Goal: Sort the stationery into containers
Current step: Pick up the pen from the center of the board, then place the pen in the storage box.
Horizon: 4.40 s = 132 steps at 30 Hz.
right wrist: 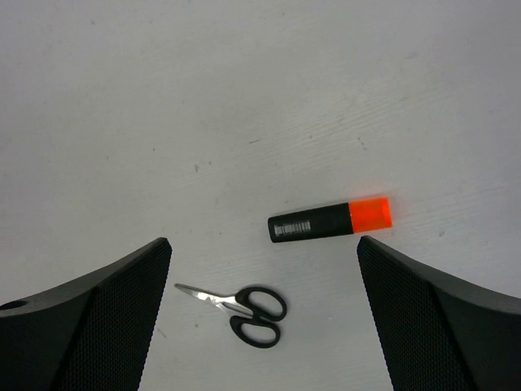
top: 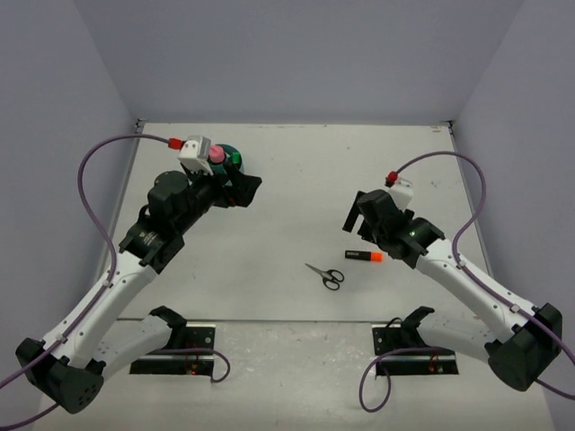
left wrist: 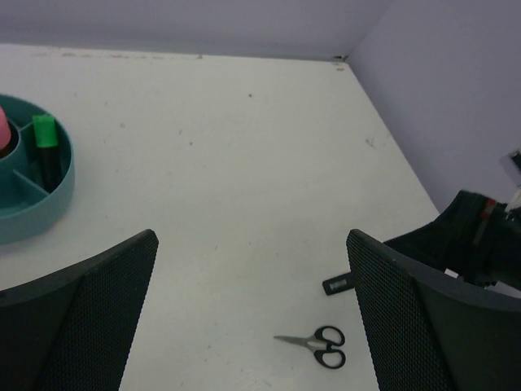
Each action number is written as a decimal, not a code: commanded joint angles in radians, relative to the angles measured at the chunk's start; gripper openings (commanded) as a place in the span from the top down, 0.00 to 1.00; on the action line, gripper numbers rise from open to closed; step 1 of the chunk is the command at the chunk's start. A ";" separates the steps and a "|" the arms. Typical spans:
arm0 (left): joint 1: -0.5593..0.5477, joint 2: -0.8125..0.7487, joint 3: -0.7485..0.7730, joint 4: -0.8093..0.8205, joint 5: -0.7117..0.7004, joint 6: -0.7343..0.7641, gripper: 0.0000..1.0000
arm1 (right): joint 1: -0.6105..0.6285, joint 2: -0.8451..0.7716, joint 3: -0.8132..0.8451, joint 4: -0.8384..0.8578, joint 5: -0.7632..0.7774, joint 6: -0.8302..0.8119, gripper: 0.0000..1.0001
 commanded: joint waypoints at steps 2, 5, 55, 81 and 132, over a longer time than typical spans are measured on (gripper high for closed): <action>0.004 -0.117 -0.009 -0.177 -0.013 0.041 0.00 | -0.007 0.035 -0.041 -0.057 0.092 0.623 0.02; 0.004 -0.163 -0.006 -0.249 -0.015 0.084 0.00 | -0.015 0.075 -0.066 -0.108 0.048 0.938 0.12; 0.010 -0.266 -0.172 -0.223 0.053 0.103 0.00 | -0.159 0.387 -0.122 0.142 -0.081 0.857 1.00; -0.070 0.044 -0.244 0.383 0.577 -0.308 0.00 | 0.473 -0.031 0.022 0.464 -0.282 -0.698 1.00; 0.076 0.942 0.842 -0.296 -0.702 0.176 1.00 | 0.268 -0.204 -0.207 0.399 0.082 -0.384 0.01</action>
